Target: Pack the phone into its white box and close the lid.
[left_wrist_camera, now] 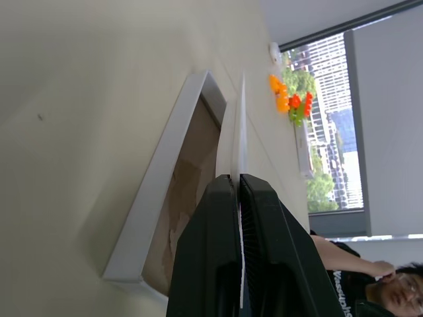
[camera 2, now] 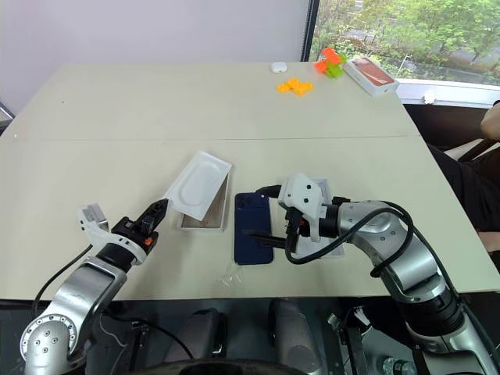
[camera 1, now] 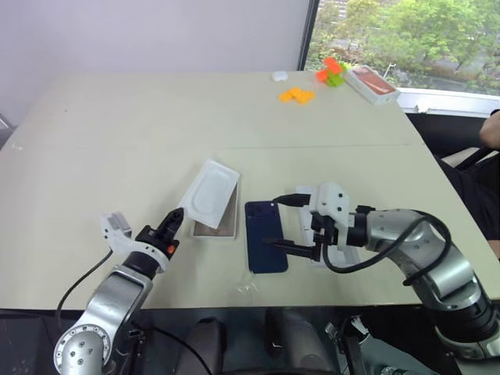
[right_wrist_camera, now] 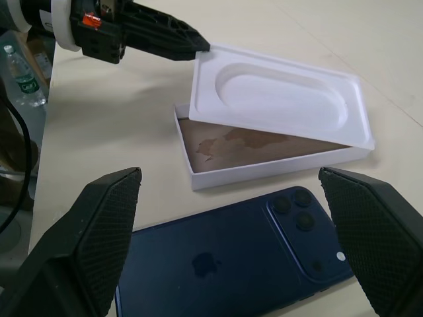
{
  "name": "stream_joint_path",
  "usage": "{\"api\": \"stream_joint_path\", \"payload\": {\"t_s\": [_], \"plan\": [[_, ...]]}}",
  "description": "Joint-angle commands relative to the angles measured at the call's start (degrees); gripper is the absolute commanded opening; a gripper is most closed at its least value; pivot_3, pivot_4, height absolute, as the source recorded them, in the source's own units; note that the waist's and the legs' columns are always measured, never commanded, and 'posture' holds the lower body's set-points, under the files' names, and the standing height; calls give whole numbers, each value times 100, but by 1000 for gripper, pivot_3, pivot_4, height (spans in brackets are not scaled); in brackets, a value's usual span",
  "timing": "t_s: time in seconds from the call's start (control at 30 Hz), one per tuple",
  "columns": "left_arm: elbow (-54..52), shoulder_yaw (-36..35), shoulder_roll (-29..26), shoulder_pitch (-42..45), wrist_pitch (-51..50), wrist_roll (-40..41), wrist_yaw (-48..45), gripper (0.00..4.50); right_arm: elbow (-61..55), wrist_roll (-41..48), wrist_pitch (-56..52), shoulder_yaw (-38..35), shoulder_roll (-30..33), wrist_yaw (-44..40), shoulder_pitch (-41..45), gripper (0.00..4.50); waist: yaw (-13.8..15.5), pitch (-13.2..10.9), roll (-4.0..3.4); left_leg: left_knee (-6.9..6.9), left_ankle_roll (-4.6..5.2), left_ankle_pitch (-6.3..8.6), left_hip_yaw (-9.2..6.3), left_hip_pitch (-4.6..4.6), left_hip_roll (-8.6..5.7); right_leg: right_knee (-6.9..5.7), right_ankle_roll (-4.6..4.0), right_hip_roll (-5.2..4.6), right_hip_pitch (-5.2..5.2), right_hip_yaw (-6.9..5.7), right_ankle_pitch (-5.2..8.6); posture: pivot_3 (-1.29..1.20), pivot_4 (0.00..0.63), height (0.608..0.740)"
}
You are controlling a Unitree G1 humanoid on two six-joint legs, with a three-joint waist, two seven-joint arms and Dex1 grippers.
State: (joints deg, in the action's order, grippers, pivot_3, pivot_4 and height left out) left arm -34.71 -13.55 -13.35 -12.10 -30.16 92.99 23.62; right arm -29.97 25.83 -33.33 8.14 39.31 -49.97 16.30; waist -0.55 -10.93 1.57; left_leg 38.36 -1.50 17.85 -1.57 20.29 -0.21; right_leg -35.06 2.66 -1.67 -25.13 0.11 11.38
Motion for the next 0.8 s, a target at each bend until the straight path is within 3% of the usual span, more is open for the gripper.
{"api": "stream_joint_path", "payload": {"t_s": [0.03,0.27,0.37,0.6,0.8], "plan": [[-294,47,-39,-53,119,-37,-41,188,-93,13,106,-70,14,-38,21,4500,1,0,0,0,0,0,0,0,0,0,0,0,0,0,0,0,150,740],[-283,108,-119,-189,145,-148,-171,188,-56,1,124,-63,6,-83,29,4500,-2,-1,1,0,0,0,0,0,1,2,1,1,-1,-2,1,0,150,740],[-280,133,-184,-199,122,-157,-191,1055,-43,-11,132,-54,-11,-91,46,4500,-2,-1,1,0,0,0,0,1,1,3,1,1,-1,-4,1,0,150,740],[-453,71,-428,-533,-8,296,-585,4452,-11,-23,114,-43,-87,-46,97,4500,-8,-2,0,-3,1,0,-2,6,4,9,1,1,-8,-3,2,0,150,740],[-715,-162,-1573,-1156,-536,-21,-1751,4452,156,-53,-39,-16,-322,178,317,4500,-25,-10,-7,-6,0,1,-1,6,6,9,1,6,-16,-4,4,0,150,740]]}}
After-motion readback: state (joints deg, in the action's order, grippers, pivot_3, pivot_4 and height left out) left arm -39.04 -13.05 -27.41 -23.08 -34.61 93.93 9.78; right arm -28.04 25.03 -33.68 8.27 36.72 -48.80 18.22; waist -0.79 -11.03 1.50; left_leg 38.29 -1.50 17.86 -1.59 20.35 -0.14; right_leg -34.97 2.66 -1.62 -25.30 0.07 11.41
